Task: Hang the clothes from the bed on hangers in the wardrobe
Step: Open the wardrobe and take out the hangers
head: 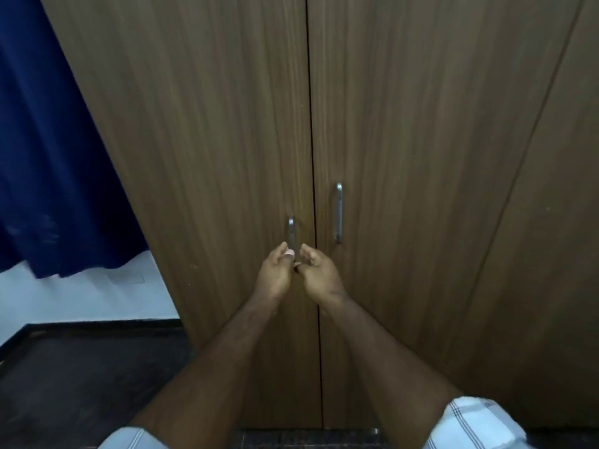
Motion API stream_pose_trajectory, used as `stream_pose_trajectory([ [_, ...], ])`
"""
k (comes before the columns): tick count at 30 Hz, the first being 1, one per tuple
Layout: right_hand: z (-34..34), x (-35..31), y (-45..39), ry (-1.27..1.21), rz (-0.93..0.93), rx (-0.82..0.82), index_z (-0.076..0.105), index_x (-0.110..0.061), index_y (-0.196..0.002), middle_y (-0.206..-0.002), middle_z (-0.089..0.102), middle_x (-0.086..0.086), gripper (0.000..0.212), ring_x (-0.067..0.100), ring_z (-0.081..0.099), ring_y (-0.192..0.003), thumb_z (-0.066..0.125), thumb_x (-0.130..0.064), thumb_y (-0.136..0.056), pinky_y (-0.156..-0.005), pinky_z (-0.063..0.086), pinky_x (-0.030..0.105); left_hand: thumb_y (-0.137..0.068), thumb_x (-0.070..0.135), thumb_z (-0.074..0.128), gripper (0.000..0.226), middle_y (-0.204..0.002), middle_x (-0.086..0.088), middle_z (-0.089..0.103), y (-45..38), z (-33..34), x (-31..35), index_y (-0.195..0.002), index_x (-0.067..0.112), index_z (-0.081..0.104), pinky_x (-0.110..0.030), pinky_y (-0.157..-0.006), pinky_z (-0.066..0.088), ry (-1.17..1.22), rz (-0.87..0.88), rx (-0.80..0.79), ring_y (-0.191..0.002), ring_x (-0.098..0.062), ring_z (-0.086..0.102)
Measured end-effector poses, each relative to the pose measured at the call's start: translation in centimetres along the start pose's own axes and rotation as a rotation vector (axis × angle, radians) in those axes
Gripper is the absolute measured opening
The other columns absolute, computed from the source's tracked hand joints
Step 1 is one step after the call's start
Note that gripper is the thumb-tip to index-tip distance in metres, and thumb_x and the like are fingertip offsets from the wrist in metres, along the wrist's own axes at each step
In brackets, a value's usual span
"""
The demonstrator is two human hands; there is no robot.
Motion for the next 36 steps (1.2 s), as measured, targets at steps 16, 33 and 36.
stream_pose_trajectory([
  [16, -0.3, 2.3, -5.9, -0.716, 0.264, -0.099, 0.062, -0.004, -0.129, -0.125, 0.069, 0.012, 0.057, 0.020, 0.063, -0.118, 0.030, -0.045, -0.105, -0.100, 0.044, 0.034, -0.093, 0.078, 0.013, 0.093, -0.142, -0.012, 0.057, -4.1, 0.0, -0.9, -0.128, 0.007, 0.063, -0.047, -0.119, 0.029, 0.537, -0.263, -0.118, -0.136, -0.024, 0.050],
  [33, -4.1, 0.8, 4.9, -0.752, 0.114, 0.434, 0.072, -0.004, -0.104, -0.099, 0.076, 0.014, 0.048, 0.028, 0.073, -0.097, 0.043, -0.043, -0.103, -0.091, 0.055, 0.037, -0.089, 0.082, 0.008, 0.102, -0.113, -0.011, 0.072, 4.1, -5.8, -2.0, -0.119, 0.006, 0.069, -0.044, -0.115, 0.036, 0.490, -0.276, -0.295, -0.119, -0.027, 0.062],
  [36, -2.0, -0.7, 6.3, -0.679, 0.107, 0.268, 0.067, -0.006, -0.121, -0.119, 0.071, 0.012, 0.056, 0.020, 0.067, -0.109, 0.037, -0.049, -0.103, -0.099, 0.047, 0.034, -0.090, 0.081, 0.008, 0.103, -0.118, -0.012, 0.070, 6.5, -7.5, -2.0, -0.125, 0.003, 0.066, -0.044, -0.116, 0.036, 0.490, -0.272, -0.312, -0.126, -0.029, 0.057],
])
Point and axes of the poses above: each hand's wrist, its own y-axis away from the middle knuckle, its own z-axis out of the palm, x = y × z, the point moved 10 cm from there along -y, towards the middle knuckle
